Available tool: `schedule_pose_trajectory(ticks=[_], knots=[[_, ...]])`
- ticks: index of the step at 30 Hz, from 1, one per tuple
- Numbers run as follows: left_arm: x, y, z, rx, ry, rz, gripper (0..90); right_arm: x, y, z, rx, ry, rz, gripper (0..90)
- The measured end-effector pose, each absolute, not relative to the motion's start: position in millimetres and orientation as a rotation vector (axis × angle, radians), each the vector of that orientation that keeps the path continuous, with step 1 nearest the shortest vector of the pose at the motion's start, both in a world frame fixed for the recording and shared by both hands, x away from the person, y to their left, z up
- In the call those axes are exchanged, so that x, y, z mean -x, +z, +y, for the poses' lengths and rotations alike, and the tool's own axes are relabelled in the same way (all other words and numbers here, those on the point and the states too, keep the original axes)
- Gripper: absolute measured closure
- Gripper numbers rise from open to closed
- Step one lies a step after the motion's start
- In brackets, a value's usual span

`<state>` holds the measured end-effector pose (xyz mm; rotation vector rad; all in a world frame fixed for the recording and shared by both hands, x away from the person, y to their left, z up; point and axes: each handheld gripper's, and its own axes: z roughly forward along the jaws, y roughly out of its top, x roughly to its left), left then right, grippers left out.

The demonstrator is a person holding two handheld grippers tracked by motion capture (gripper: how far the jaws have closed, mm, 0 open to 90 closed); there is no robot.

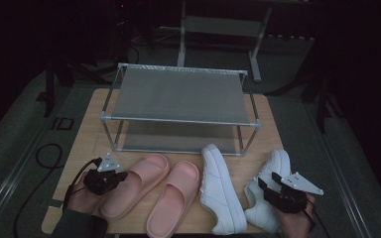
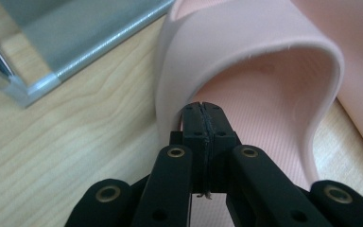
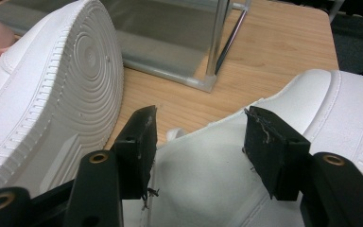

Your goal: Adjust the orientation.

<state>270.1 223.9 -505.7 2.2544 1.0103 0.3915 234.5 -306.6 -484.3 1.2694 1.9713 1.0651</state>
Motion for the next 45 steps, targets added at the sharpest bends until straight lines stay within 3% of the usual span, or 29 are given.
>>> schedule_pose_trajectory(ticks=[20,27,35,45], knots=[[-287.1,-499.0,187.9,-2.25,0.372,0.905,89.1,-234.3,-484.3,-307.5,-1.268,1.067,1.971,44.2],[-266.5,-486.8,186.8,-2.239,0.378,0.884,84.6,-234.2,-484.3,-307.7,-1.267,1.067,1.971,44.2],[-249.7,-469.9,162.5,-2.255,0.355,0.741,82.1,-234.2,-484.2,-306.8,-1.269,1.063,1.97,44.2],[-239.7,-487.6,119.6,-2.335,0.256,0.625,85.4,-234.0,-484.2,-307.0,-1.27,1.064,1.969,44.2]])
